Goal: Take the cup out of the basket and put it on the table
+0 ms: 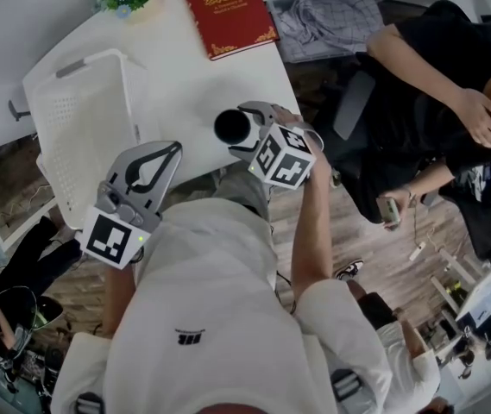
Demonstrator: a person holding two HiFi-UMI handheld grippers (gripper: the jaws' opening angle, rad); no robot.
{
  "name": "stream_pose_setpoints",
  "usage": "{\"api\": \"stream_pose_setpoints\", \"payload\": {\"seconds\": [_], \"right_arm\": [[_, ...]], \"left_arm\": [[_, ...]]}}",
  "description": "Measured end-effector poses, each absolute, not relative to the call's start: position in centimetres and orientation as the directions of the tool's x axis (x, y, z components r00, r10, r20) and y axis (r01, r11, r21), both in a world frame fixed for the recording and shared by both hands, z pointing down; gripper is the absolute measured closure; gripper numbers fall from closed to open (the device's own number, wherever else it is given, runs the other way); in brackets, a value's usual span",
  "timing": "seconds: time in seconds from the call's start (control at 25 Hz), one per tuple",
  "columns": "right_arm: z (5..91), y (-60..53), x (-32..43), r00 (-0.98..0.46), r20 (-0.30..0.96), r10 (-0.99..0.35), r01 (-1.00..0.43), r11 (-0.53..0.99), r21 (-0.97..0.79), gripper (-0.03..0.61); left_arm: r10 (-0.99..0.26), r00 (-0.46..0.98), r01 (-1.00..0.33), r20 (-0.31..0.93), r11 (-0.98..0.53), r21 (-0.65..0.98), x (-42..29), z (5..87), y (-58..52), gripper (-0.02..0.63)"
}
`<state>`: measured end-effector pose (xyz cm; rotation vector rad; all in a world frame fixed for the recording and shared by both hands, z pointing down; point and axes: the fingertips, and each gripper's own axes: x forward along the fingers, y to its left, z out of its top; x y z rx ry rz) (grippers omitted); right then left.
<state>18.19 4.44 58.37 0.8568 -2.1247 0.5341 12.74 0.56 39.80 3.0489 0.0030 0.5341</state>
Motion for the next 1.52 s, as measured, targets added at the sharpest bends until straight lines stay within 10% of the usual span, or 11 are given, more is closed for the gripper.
{"api": "stream_pose_setpoints", "payload": {"seconds": [0.48,0.88,1.52], "right_arm": [[53.6,5.6,20.0,-0.451,0.704,-0.548,-0.793,0.608,-0.036,0.23],[44.4,5.0,20.8,-0.371,0.513,-0.774,-0.888,0.457,0.047,0.527],[35.9,6.0,17.6,-0.281,0.174,-0.944,-0.959,0.268,-0.096,0.566]], "left_arm": [[0.015,0.952,0.002,0.306,-0.999,0.042,12.8,39.0,0.7,0.603],[0.039,0.97,0.028,0.238,-0.998,0.049,13.4,37.4,1.1,0.603],[0.125,0.987,0.116,0.097,-0.989,0.091,13.1,34.6,1.8,0.603]]}}
